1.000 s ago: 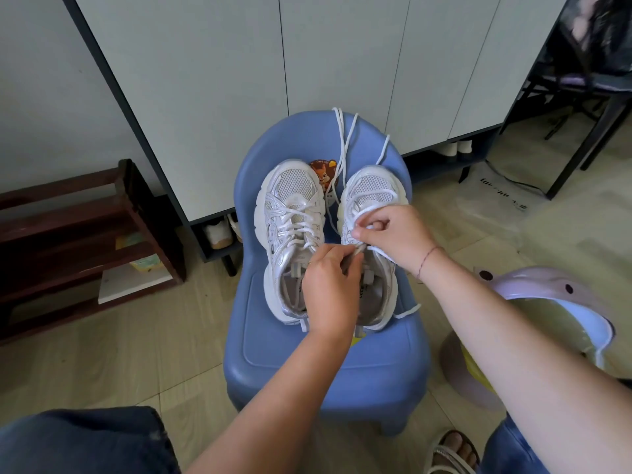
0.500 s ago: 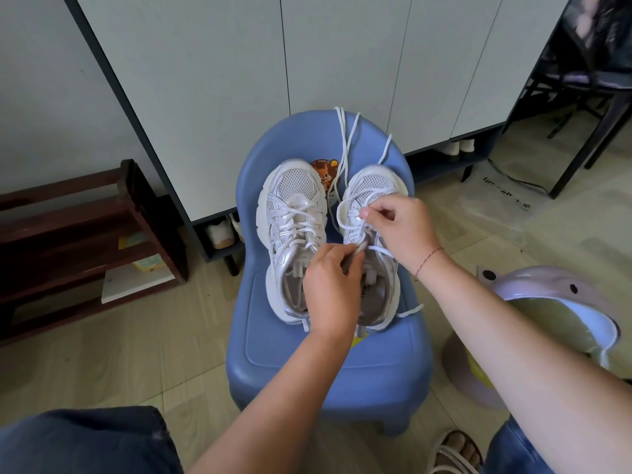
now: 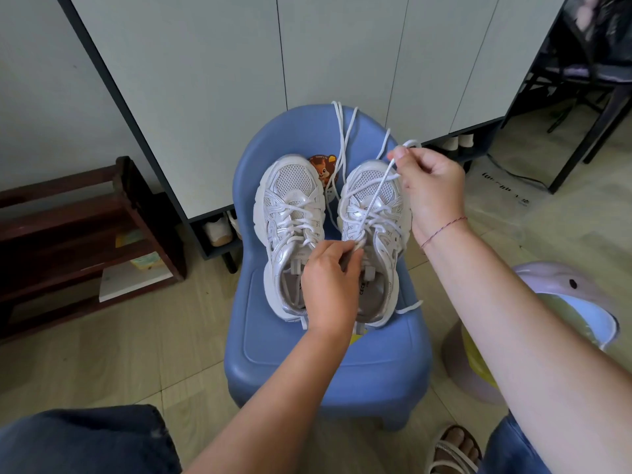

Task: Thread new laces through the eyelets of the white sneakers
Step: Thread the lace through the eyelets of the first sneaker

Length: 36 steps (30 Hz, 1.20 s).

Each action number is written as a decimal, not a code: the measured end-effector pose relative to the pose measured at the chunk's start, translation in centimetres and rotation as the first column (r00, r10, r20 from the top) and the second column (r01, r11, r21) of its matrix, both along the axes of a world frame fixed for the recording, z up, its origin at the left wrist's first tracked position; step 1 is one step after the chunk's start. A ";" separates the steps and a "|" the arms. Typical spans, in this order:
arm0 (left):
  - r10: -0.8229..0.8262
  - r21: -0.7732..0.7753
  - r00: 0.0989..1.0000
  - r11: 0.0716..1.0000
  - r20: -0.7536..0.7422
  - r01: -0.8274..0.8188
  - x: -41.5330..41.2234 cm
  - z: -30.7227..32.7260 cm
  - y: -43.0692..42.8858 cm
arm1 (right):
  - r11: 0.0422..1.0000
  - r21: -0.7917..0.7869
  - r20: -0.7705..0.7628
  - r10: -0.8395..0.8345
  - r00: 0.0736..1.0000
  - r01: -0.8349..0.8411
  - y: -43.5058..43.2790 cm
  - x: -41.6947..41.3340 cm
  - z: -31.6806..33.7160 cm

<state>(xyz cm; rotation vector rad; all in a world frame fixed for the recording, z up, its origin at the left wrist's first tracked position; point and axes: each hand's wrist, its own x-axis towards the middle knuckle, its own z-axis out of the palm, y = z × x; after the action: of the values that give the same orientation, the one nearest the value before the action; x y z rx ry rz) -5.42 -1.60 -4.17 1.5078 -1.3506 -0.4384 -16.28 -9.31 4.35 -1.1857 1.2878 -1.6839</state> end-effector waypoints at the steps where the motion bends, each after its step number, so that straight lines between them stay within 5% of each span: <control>1: 0.001 0.004 1.000 1.000 -0.003 -0.001 -0.1 0.0 0.0 | 1.000 0.012 -0.035 0.019 0.999 -0.018 0.1 0.0 -0.2; 7: 0.004 0.009 1.000 1.000 -0.024 -0.004 -0.2 0.1 0.0 | 0.949 0.254 -0.392 0.280 0.876 -0.189 2.2 0.5 -3.2; 11: 0.015 0.016 1.000 1.000 0.007 -0.015 -0.1 0.1 -0.1 | 0.921 0.301 -0.494 0.373 0.785 -0.248 2.5 0.4 -3.5; 23: 0.023 0.004 1.000 1.000 -0.015 -0.023 -0.2 -0.2 -0.2 | 0.957 0.259 -0.680 0.277 0.679 -0.132 1.9 0.9 -4.0; 27: 0.014 0.000 1.000 1.000 -0.006 -0.014 -0.1 0.0 -0.1 | 0.959 0.230 -0.521 0.265 0.812 -0.165 1.7 0.6 -4.1; 31: 0.009 0.013 1.000 1.000 -0.014 -0.009 -0.1 0.1 0.0 | 0.981 0.120 -0.103 0.163 0.981 -0.151 0.7 -0.2 -1.5; 33: 0.013 0.022 1.000 1.000 -0.008 -0.013 -0.2 0.1 0.0 | 0.987 0.069 0.056 0.142 0.988 -0.146 -0.1 -0.9 1.1; 36: 0.015 0.024 1.000 1.000 -0.021 -0.014 -0.2 0.1 0.1 | 0.954 0.124 0.032 0.271 0.962 -0.273 0.4 -1.4 3.1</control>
<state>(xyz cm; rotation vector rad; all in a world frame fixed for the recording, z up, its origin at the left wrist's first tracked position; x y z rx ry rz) -5.58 -1.49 -4.04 1.5274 -1.3216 -0.4617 -17.66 -8.93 7.41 -1.2110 1.1455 -1.3884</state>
